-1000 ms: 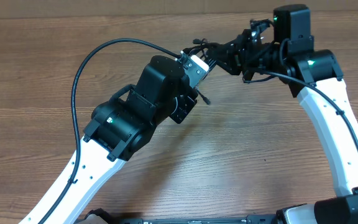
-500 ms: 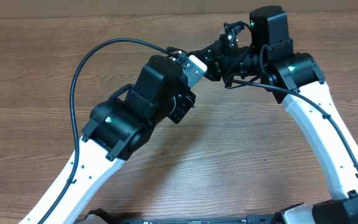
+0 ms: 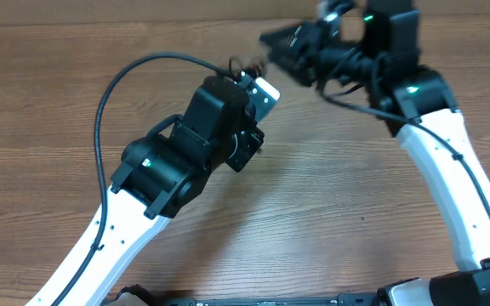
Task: Untangle cables
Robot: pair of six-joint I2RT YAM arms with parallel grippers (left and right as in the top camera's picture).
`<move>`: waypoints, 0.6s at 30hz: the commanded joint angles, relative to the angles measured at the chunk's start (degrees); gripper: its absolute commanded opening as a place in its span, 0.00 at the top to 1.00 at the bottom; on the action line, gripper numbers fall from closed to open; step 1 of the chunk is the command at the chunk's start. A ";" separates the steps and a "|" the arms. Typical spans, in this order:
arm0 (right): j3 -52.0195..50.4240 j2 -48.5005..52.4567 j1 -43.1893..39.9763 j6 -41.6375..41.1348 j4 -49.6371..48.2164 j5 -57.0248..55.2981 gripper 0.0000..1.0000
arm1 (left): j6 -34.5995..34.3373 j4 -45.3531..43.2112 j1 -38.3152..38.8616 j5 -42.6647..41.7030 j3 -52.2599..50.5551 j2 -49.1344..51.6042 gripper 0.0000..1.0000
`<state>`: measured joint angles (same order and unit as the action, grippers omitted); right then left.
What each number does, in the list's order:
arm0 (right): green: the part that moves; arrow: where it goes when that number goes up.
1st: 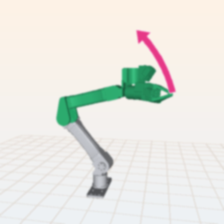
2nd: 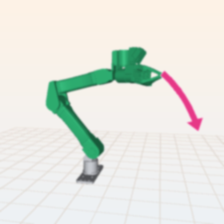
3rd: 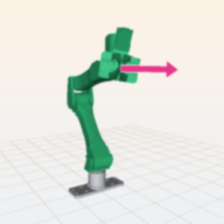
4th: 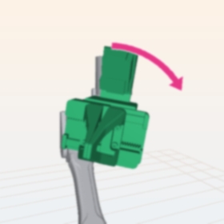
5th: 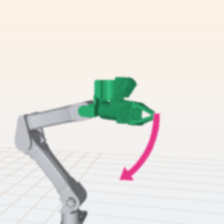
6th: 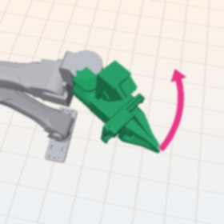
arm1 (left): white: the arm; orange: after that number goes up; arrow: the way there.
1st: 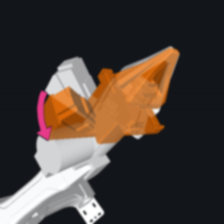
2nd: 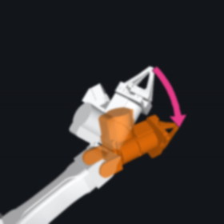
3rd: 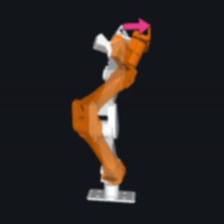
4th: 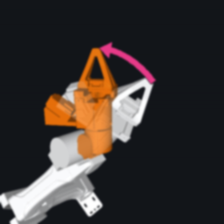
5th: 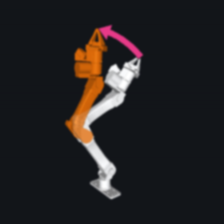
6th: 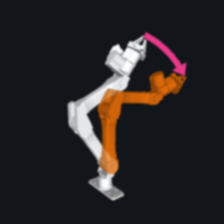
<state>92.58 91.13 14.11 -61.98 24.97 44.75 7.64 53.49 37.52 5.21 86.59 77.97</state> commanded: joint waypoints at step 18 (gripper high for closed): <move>1.46 -1.77 -1.57 15.56 33.03 -11.50 0.25 | 0.94 -2.36 0.46 -0.31 -0.61 0.44 0.90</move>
<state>92.90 91.00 12.43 -45.76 57.78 36.12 7.60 52.21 37.52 7.73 85.71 78.87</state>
